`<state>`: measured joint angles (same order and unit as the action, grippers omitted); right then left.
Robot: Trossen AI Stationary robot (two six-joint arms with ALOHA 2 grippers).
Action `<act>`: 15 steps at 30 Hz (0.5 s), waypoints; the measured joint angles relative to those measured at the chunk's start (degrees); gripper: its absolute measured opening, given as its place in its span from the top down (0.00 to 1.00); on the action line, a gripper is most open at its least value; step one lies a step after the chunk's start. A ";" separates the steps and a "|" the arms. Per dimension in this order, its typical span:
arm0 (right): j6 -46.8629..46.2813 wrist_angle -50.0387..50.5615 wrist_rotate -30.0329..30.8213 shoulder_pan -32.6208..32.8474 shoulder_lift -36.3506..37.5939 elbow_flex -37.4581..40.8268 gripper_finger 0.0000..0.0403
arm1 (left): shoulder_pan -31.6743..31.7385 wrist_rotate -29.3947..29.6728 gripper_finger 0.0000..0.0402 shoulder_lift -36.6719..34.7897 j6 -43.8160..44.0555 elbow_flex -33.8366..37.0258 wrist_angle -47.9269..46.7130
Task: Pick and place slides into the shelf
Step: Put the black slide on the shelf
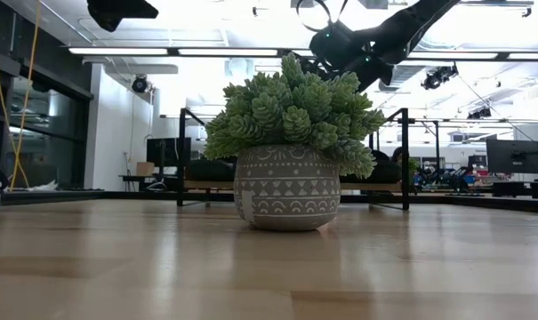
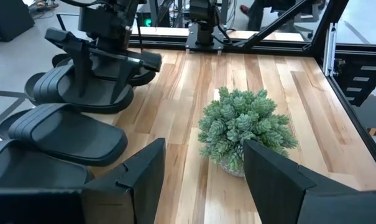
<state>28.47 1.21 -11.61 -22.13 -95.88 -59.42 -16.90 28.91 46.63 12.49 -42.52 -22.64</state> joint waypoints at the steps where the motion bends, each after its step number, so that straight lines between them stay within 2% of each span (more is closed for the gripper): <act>1: -0.42 0.19 -1.55 0.02 0.00 0.00 0.42 | 0.00 0.00 0.51 0.00 0.00 0.00 0.00; 9: -5.89 1.59 -11.63 0.29 -0.36 0.00 0.42 | -0.01 -0.01 0.51 0.00 0.01 0.00 0.01; 15: -7.01 0.53 -12.50 2.74 -2.82 -0.04 0.42 | -0.01 0.00 0.51 0.00 0.00 0.00 0.14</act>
<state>21.45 1.74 -24.11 -19.39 -98.69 -59.46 -16.91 28.91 46.63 12.49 -42.52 -22.51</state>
